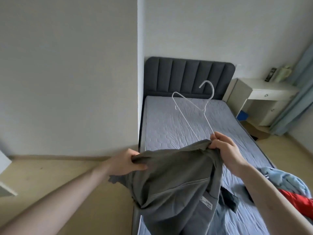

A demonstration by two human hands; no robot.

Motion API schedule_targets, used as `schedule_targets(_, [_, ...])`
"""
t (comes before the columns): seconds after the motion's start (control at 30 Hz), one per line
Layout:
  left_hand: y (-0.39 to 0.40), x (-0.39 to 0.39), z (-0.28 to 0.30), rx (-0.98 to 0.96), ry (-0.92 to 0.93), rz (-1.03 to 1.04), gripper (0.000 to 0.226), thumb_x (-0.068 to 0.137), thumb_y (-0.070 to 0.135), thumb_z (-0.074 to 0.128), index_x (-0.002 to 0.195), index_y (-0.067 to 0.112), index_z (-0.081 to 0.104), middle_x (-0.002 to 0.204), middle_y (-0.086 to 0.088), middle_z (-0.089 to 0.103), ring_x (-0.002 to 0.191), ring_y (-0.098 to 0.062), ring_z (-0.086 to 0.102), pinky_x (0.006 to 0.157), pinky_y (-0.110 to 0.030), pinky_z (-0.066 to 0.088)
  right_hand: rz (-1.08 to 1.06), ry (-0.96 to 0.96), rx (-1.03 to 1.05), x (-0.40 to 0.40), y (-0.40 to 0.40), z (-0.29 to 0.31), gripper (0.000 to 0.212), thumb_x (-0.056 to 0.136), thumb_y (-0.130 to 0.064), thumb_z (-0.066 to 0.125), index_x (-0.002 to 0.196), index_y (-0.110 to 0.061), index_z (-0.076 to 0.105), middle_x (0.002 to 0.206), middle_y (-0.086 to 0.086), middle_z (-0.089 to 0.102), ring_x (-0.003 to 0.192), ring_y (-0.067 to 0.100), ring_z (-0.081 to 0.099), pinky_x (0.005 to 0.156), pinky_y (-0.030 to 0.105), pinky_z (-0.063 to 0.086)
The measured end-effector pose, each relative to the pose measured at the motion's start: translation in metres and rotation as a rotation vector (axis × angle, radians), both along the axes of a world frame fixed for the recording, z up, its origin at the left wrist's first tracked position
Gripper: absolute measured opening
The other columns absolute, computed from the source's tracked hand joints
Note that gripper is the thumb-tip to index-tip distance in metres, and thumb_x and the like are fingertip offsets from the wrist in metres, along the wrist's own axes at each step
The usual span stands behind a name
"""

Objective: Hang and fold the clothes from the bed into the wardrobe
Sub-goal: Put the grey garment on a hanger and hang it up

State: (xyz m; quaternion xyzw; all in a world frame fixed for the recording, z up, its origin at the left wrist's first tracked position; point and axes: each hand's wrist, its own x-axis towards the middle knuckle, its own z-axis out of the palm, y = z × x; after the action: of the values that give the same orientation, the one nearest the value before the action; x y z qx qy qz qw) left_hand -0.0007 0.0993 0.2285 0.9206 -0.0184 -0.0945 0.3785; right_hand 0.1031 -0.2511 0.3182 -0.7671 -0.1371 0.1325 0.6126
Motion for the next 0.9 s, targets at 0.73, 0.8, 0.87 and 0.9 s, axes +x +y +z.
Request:
schedule_targets(0.73, [0.04, -0.024, 0.148, -0.477, -0.146, 0.449, 0.019, 0.097, 0.016, 0.068, 0.113, 0.011, 0.078, 0.113, -0.003, 0.078, 0.11, -0.017, 0.072, 0.107, -0.037, 0.049, -0.155, -0.135, -0.468, 0.031, 0.012, -0.044, 0.021, 0.082, 0.002, 0.056, 0.071, -0.013, 0.046, 0.065, 0.002, 0.047, 0.061, 0.019, 0.04, 0.057, 0.033, 0.028])
schedule_targets(0.8, [0.036, -0.024, 0.152, -0.543, -0.129, 0.522, 0.02, 0.095, 0.018, 0.068, 0.11, 0.008, 0.078, 0.11, -0.009, 0.078, 0.107, -0.024, 0.073, 0.106, -0.041, 0.051, -0.122, -0.155, -0.464, 0.028, 0.019, -0.044, 0.023, 0.081, 0.003, 0.053, 0.069, -0.013, 0.042, 0.071, -0.006, 0.06, 0.052, 0.012, 0.041, 0.05, 0.028, 0.031])
schedule_targets(0.87, [0.031, -0.024, 0.158, -0.61, -0.094, 0.58, 0.026, 0.092, 0.02, 0.067, 0.105, 0.001, 0.077, 0.108, -0.019, 0.076, 0.101, -0.032, 0.074, 0.101, -0.042, 0.053, -0.058, -0.168, -0.43, 0.019, 0.028, -0.04, 0.023, 0.084, 0.002, 0.053, 0.072, -0.012, 0.039, 0.093, -0.013, 0.073, 0.041, 0.006, 0.037, 0.04, 0.022, 0.03])
schedule_targets(0.9, [0.027, -0.024, 0.162, -0.628, -0.083, 0.58, 0.028, 0.09, 0.021, 0.067, 0.102, -0.002, 0.076, 0.107, -0.022, 0.075, 0.096, -0.033, 0.073, 0.095, -0.041, 0.053, -0.012, -0.182, -0.422, 0.013, 0.035, -0.038, 0.021, 0.087, -0.001, 0.056, 0.075, -0.011, 0.041, 0.104, -0.014, 0.074, 0.041, 0.008, 0.036, 0.039, 0.022, 0.031])
